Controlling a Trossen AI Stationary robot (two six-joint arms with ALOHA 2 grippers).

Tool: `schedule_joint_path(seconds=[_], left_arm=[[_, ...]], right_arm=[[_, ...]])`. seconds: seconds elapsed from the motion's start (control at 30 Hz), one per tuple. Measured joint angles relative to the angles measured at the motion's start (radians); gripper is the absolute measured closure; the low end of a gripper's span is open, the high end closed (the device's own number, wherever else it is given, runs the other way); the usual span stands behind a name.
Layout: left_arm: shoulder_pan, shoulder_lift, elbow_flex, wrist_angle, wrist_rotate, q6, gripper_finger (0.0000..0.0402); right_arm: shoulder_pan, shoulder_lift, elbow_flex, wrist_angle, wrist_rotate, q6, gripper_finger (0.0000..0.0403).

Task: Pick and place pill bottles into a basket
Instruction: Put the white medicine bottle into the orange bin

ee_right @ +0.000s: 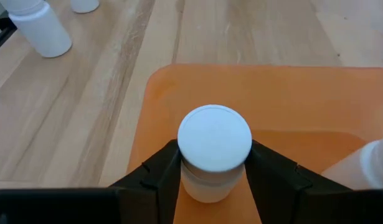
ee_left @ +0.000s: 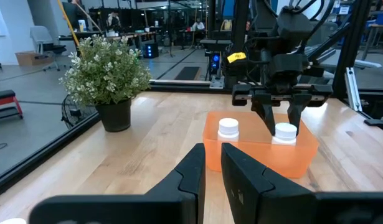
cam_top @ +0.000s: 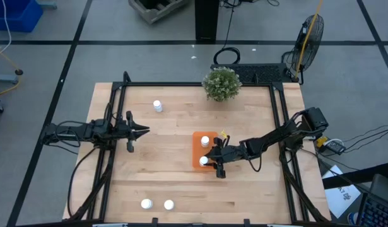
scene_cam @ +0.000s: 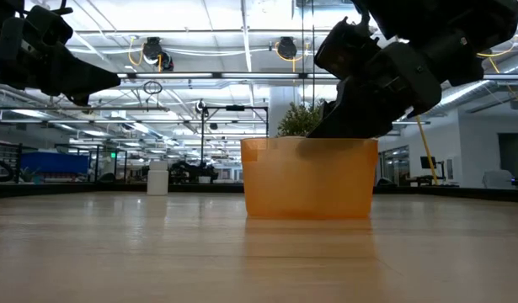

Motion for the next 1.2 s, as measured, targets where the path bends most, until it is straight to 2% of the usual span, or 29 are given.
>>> schedule_joint_path(seconds=[0.43, 0.6, 0.8, 1.03, 1.2], left_arm=[[0.0, 0.0, 0.0, 0.0, 0.0, 0.0, 0.0346], [0.0, 0.0, 0.0, 0.0, 0.0, 0.0, 0.0346], [0.0, 0.0, 0.0, 0.0, 0.0, 0.0, 0.0346], [0.0, 0.0, 0.0, 0.0, 0.0, 0.0, 0.0346], [0.0, 0.0, 0.0, 0.0, 0.0, 0.0, 0.0346]], right_arm=[[0.0, -0.001, 0.0, 0.082, 0.007, -0.07, 0.0204], [-0.003, -0.002, -0.001, 0.116, 0.006, -0.082, 0.0198], [-0.032, -0.002, 0.024, 0.238, 0.0, -0.108, 0.0201], [-0.074, -0.002, 0.16, 0.09, 0.0, -0.126, 0.0199], [-0.118, -0.003, 0.29, -0.116, 0.0, -0.148, 0.0199]])
